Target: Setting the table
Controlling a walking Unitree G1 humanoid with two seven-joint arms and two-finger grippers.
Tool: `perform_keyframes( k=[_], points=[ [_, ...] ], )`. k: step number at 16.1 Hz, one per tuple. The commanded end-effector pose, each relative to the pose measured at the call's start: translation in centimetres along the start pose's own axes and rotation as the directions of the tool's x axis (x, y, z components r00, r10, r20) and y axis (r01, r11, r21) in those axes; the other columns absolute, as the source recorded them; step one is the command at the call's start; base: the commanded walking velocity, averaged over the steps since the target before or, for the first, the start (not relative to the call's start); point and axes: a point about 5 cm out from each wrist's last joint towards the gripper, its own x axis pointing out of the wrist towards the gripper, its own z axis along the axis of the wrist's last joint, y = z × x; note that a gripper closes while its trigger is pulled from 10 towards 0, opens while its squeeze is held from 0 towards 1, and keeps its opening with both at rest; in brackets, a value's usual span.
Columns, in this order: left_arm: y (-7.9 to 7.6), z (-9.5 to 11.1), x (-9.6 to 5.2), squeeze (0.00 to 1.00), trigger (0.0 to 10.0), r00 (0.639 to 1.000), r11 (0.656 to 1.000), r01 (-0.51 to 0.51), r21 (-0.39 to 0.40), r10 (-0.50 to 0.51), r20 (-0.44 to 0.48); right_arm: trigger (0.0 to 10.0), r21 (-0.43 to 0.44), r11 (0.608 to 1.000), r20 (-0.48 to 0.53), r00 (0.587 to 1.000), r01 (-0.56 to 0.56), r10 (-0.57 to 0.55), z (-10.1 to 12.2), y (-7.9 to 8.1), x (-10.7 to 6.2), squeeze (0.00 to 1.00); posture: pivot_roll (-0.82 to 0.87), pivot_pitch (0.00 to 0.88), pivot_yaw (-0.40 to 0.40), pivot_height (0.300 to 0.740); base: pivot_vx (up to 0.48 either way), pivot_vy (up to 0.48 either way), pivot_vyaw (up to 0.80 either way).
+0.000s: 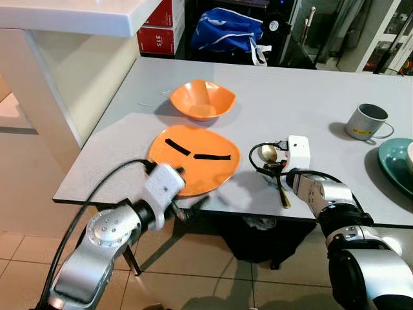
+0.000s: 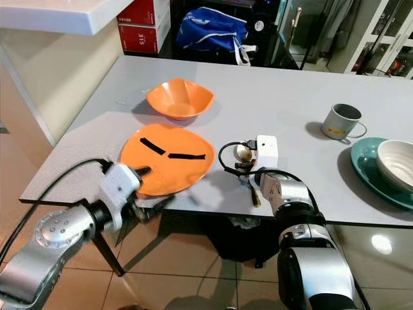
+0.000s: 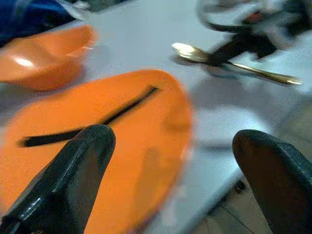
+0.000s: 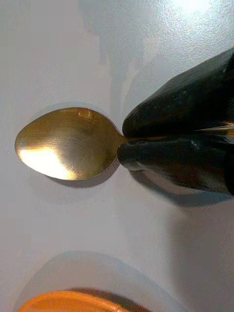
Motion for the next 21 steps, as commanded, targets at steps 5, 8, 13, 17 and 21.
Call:
perform_keyframes(
  k=[5, 8, 13, 17, 21],
  points=[
    [2.3, 0.9, -0.2, 0.0, 10.0, 0.981, 0.98, -0.194, 0.051, 0.193, 0.026, 0.0, -0.055, 0.968, 0.151, 0.956, -0.246, 0.251, 4.8, 4.7, -1.1, 0.0, 0.03, 0.0, -0.08, 0.74, 0.0, 0.0, 0.0],
    [3.0, 0.4, -1.3, 0.0, 10.0, 0.972, 0.97, -0.233, 0.072, 0.234, 0.002, 0.0, -0.048, 0.943, 0.132, 0.934, -0.328, 0.332, 5.3, 7.6, -1.1, 0.0, 0.04, 0.0, -0.098, 0.74, 0.0, 0.0, 0.0],
    [3.8, 0.5, -1.0, 0.0, 10.0, 0.956, 0.952, -0.293, 0.092, 0.294, -0.001, 10.0, -0.096, 0.941, 0.112, 0.936, -0.325, 0.334, 4.0, 9.2, -0.8, 0.0, 0.05, 0.0, -0.111, 0.74, 0.0, 0.26, 0.0],
    [3.5, 0.7, -0.4, 0.0, 10.0, 0.96, 0.956, -0.281, 0.089, 0.281, 0.005, 10.0, -0.072, 0.948, 0.123, 0.94, -0.311, 0.318, 3.7, 8.9, -1.0, 0.0, 0.04, 0.0, -0.086, 0.74, 0.0, 0.48, -0.18],
    [3.3, 1.0, 0.3, 0.0, 10.0, 0.963, 0.96, -0.268, 0.083, 0.267, 0.023, 10.0, -0.069, 0.966, 0.136, 0.957, -0.249, 0.257, 3.4, 7.6, -1.0, 0.0, 0.03, 0.0, -0.064, 0.74, 0.0, 0.36, -0.54]
  ],
)
